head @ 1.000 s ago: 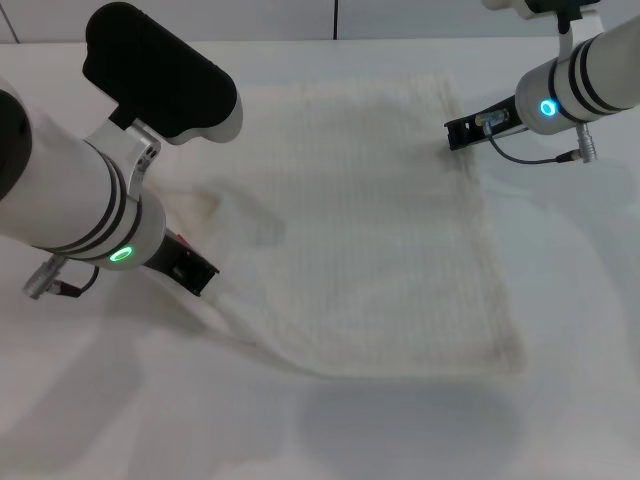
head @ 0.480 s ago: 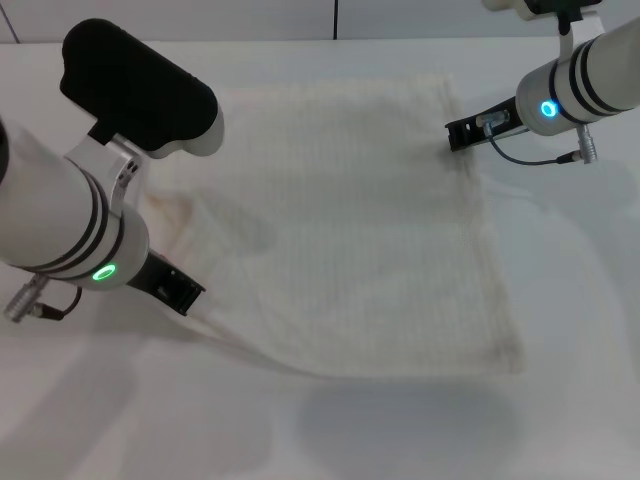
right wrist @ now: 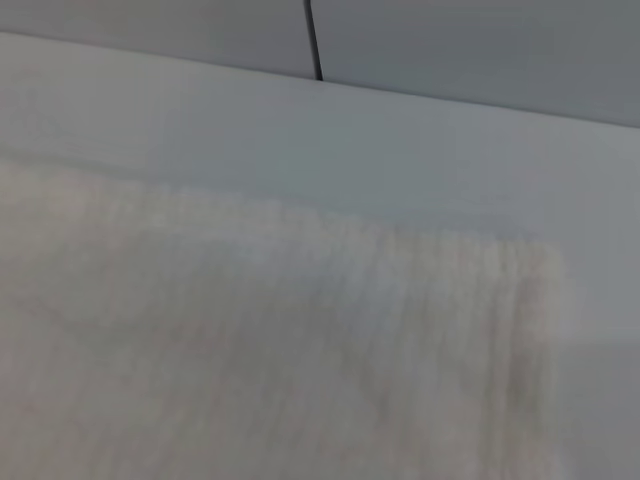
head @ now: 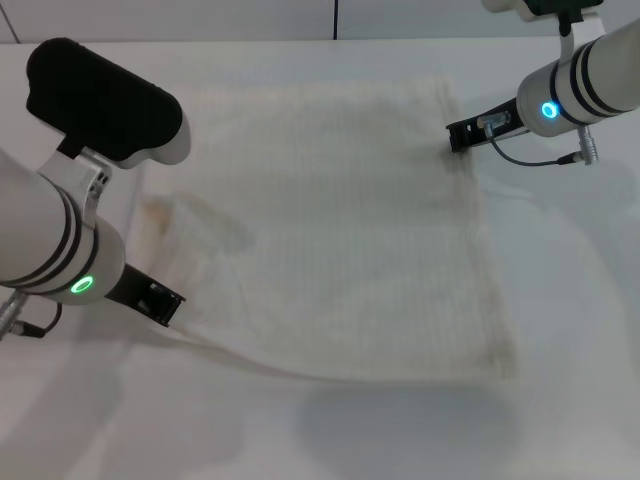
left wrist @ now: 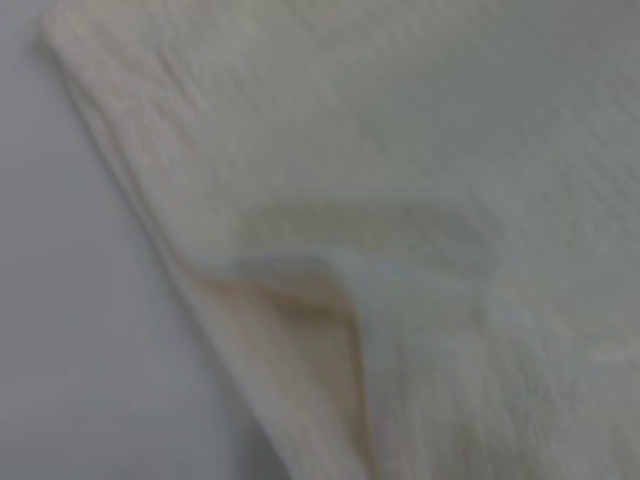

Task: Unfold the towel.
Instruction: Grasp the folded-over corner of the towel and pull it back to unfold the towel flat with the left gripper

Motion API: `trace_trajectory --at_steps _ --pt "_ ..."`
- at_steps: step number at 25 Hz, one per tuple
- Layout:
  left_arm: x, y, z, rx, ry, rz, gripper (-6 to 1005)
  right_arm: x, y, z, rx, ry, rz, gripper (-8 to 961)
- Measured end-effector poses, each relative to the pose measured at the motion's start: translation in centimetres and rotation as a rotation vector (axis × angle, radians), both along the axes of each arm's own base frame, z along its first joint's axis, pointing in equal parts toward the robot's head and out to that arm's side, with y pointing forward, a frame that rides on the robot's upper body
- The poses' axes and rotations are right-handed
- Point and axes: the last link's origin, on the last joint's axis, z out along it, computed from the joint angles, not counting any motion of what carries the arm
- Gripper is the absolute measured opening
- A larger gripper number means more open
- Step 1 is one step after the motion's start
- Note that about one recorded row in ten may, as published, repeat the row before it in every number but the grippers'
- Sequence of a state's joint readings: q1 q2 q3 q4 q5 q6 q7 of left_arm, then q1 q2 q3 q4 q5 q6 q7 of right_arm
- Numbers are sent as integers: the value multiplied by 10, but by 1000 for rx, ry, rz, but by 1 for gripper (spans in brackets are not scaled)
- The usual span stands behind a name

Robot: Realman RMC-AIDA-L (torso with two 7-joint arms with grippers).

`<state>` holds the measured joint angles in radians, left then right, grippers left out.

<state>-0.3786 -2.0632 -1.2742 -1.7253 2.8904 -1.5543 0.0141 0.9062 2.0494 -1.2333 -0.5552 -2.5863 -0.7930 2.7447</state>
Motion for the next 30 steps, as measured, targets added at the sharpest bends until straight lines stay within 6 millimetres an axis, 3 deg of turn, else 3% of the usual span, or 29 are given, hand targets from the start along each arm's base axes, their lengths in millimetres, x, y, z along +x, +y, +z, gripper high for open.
trace_trajectory --at_steps 6,11,14,20,26,29,30 --pt "-6 -4 -2 1 -3 17 119 0 0 0 0 0 0 -1" --pt "-13 -9 -3 -5 5 42 255 0 0 0 0 0 1 0" --pt "-16 -10 -1 -4 7 52 523 0 0 0 0 0 1 0" --pt "-30 -15 6 3 30 102 522 1 0 0 -3 -4 7 1" --pt "-21 -11 16 45 1 61 522 -3 1 4 14 2 25 2" --pt "-10 5 27 109 -41 -47 521 -11 1 10 47 9 93 2" --pt "-4 22 37 176 -76 -143 520 -20 0 20 86 12 167 2"
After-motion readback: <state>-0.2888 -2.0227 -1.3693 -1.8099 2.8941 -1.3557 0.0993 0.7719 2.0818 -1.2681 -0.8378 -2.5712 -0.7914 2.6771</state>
